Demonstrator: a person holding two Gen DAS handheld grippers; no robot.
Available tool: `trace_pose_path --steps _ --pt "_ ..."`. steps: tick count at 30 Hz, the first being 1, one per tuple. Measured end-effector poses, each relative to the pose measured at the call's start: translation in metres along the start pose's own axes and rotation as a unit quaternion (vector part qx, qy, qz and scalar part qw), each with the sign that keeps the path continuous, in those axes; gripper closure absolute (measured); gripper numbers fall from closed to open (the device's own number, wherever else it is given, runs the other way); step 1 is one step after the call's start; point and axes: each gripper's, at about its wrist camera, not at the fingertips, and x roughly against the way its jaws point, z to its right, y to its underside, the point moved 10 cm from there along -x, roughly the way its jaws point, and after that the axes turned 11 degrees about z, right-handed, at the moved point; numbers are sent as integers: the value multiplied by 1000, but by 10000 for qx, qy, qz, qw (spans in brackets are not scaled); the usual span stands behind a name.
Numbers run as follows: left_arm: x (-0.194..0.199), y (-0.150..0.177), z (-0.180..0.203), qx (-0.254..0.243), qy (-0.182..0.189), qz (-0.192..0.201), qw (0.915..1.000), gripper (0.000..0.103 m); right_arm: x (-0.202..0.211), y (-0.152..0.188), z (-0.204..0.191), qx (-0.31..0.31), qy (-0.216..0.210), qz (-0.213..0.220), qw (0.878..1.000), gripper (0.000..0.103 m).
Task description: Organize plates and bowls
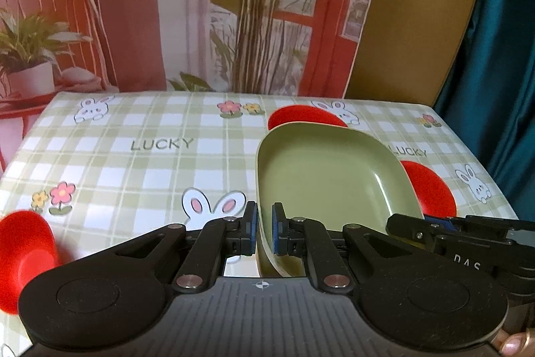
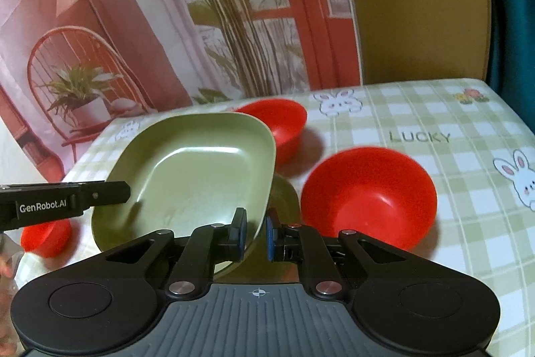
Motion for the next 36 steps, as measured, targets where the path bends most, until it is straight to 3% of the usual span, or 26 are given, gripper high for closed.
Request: trace_pose_path --steps 36 --pt "-21 22 0 20 -155 -383 9991 93 -19 15 14 -17 31 -135 9999 92"
